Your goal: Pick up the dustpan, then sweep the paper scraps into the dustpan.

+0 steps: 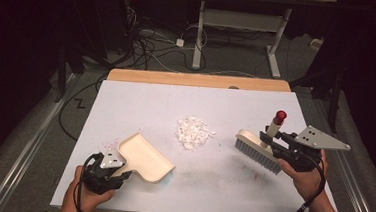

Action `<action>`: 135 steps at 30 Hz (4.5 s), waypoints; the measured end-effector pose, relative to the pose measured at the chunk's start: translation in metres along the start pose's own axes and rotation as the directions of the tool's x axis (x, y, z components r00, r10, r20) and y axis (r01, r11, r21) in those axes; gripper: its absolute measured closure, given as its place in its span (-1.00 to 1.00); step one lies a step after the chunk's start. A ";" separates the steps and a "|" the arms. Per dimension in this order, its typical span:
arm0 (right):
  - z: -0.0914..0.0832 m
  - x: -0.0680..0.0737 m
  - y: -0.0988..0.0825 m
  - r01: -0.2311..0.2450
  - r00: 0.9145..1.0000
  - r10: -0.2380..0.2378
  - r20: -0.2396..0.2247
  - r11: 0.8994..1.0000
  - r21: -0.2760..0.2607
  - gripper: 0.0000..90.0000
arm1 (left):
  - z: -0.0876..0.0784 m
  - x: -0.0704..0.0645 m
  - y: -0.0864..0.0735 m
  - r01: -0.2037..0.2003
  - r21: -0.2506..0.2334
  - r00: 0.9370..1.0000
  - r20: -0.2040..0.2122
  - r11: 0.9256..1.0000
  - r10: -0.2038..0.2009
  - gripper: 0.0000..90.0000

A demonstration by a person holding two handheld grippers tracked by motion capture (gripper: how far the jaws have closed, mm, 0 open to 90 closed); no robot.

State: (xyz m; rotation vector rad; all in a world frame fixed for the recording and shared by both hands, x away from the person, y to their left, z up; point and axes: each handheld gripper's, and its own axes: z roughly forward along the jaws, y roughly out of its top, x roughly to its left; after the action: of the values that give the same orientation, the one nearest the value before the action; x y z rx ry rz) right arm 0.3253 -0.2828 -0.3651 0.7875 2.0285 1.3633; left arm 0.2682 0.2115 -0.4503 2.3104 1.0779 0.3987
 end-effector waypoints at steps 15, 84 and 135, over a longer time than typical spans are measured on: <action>0.029 -0.006 0.019 0.000 1.000 0.000 0.010 1.000 -0.022 0.58 | 0.005 -0.002 0.005 -0.015 -0.010 0.999 0.030 1.000 0.015 0.41; 0.205 0.085 0.032 -0.011 0.989 0.001 -0.146 0.998 -0.064 0.58 | 0.062 0.002 0.080 -0.033 0.074 0.996 0.086 0.997 0.027 0.41; 0.170 0.086 0.024 0.035 0.999 -0.035 0.010 0.999 -0.026 0.58 | 0.059 0.003 0.062 -0.060 0.106 0.997 0.058 0.993 0.054 0.41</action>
State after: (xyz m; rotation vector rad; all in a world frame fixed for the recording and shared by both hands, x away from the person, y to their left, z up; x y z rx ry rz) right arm 0.3953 -0.1096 -0.4080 0.7427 2.0037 1.3611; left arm 0.3361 0.1602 -0.4612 2.4371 1.0319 0.3026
